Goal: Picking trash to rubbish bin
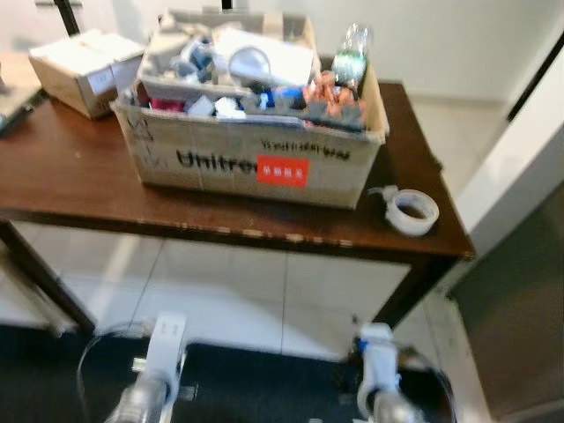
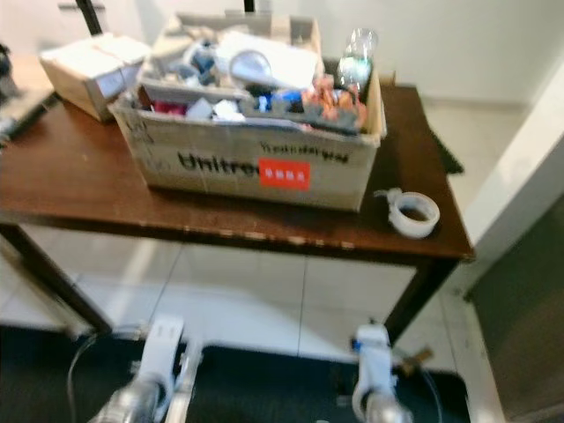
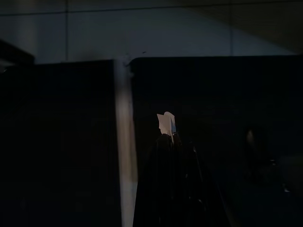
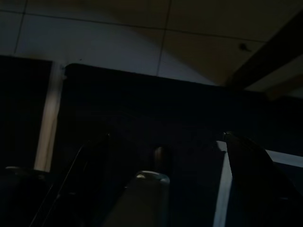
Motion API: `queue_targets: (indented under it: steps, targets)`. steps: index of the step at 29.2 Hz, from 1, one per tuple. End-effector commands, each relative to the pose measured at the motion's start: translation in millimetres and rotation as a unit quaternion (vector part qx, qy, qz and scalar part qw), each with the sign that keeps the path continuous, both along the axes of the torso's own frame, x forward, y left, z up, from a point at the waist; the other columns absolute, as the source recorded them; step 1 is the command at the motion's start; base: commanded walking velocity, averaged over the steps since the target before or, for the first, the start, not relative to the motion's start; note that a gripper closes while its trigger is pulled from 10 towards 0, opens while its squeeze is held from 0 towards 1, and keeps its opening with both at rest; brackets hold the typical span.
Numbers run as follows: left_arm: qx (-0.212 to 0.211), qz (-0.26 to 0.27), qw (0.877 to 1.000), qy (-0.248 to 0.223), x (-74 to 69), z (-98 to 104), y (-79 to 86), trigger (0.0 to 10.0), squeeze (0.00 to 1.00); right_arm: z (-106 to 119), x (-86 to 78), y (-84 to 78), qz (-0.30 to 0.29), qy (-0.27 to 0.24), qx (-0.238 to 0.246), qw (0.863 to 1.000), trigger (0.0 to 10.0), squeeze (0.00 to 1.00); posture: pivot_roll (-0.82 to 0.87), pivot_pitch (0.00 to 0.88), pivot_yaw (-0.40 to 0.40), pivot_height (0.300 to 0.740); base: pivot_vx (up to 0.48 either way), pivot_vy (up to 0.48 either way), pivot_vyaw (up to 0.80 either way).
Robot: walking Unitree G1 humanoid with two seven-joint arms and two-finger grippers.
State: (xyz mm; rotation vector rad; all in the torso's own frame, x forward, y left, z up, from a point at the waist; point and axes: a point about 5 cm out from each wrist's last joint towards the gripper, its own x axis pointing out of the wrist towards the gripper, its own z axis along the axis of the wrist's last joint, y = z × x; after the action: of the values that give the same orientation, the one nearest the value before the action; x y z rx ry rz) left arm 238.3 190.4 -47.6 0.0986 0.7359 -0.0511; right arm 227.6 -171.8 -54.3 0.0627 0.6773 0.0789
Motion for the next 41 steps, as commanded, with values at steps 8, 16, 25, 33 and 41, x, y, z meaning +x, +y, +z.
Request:
queue_targets:
  steps: [8,16,25,33,41]
  targets:
    - [0.017,-0.007,1.000,0.012,-6.3,-4,5.1,10.0,0.00,-6,-9.3,-6.6,-0.006,0.019,-0.007,1.000,10.0,0.00,0.03,0.120,-0.017,0.740,0.000,0.000,0.00]
    - [0.025,-0.020,0.998,0.046,-17.5,-12,7.8,10.0,0.00,-22,-35.3,-14.9,0.008,0.084,-0.034,0.996,10.0,0.00,0.03,0.095,-0.018,0.740,0.000,0.000,0.00]
    - [0.025,-0.004,0.998,0.055,-20.3,-14,10.9,10.0,0.00,-25,-39.5,-13.2,0.001,0.097,-0.042,0.994,10.0,0.00,0.01,0.100,-0.010,0.740,0.000,0.000,0.00]
    - [0.028,-0.021,0.998,0.056,-21.0,-15,4.5,10.0,0.00,-27,-42.8,-8.4,-0.002,0.103,-0.040,0.994,10.0,0.00,0.02,0.111,-0.005,0.740,0.000,0.000,0.00]
    - [0.025,-0.023,0.998,0.061,-26.4,-19,-3.0,10.0,0.00,-31,-52.2,-14.2,0.001,0.120,-0.047,0.992,10.0,0.00,0.02,0.093,-0.020,0.740,0.000,0.000,0.00]
